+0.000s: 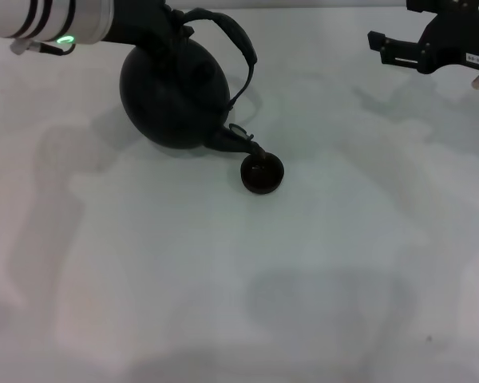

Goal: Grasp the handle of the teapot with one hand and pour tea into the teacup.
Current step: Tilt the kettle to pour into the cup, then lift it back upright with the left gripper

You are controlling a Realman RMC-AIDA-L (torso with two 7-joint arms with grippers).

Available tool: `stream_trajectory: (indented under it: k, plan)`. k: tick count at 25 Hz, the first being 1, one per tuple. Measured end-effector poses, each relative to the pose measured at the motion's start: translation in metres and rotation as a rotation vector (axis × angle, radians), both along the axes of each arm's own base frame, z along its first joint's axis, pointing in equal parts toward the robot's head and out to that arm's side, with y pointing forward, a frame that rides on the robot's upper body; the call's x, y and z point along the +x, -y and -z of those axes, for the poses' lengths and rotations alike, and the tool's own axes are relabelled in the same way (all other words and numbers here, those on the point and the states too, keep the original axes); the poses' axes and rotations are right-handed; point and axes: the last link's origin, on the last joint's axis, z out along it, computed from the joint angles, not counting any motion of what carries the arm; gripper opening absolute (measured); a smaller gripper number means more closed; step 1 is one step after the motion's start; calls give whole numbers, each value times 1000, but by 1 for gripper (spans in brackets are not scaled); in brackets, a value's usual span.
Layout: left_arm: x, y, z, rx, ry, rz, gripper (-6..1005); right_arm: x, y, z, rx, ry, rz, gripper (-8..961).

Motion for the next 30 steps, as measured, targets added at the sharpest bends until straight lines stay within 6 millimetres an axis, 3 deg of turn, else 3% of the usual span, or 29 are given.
stream_trajectory:
  k: [30]
  plan:
    - [3,1,5,-17,-30,6,151,2,-3,-1,11,-7,4,842]
